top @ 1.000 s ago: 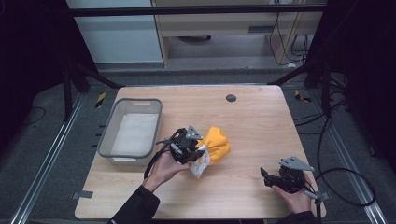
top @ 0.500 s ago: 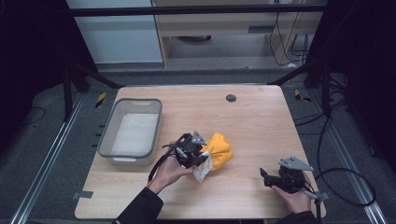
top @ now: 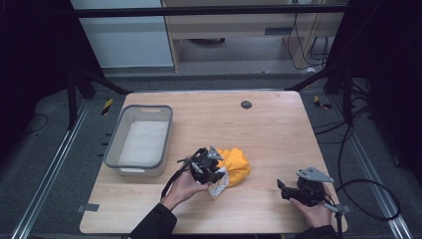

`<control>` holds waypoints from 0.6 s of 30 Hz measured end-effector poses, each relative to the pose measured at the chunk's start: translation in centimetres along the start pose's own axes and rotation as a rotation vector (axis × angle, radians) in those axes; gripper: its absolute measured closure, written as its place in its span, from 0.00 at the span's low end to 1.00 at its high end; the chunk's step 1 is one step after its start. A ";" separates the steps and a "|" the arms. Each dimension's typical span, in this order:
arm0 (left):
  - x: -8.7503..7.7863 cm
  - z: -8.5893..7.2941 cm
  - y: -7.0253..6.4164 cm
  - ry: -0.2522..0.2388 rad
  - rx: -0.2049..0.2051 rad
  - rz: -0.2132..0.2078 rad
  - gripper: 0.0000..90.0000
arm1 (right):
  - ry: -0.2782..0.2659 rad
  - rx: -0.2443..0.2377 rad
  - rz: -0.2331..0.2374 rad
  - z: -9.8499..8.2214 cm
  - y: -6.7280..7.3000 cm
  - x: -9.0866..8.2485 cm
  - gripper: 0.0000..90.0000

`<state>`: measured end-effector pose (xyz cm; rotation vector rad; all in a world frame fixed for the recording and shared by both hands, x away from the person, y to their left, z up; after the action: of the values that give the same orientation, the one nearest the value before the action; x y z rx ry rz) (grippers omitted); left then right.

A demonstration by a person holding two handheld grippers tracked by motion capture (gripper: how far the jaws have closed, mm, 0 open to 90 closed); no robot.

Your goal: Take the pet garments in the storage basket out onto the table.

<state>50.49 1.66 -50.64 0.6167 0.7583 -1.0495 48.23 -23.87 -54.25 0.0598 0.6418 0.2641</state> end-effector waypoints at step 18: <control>-0.4 -0.5 -0.3 -0.034 0.064 0.013 0.41 | 0.004 0.003 0.000 -0.1 0.1 0.0 0.13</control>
<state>49.95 2.08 -50.66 0.6561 0.6929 -1.0726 48.21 -23.81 -54.32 0.0626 0.6462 0.2634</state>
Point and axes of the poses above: each handheld gripper's, and its own axes: x roughly forward along the jaws, z roughly out of its top, y roughly to its left, the point moved 9 cm from there along x, roughly forward along the jaws, and after that the axes turned 12 degrees about x, right-handed, at the moved point
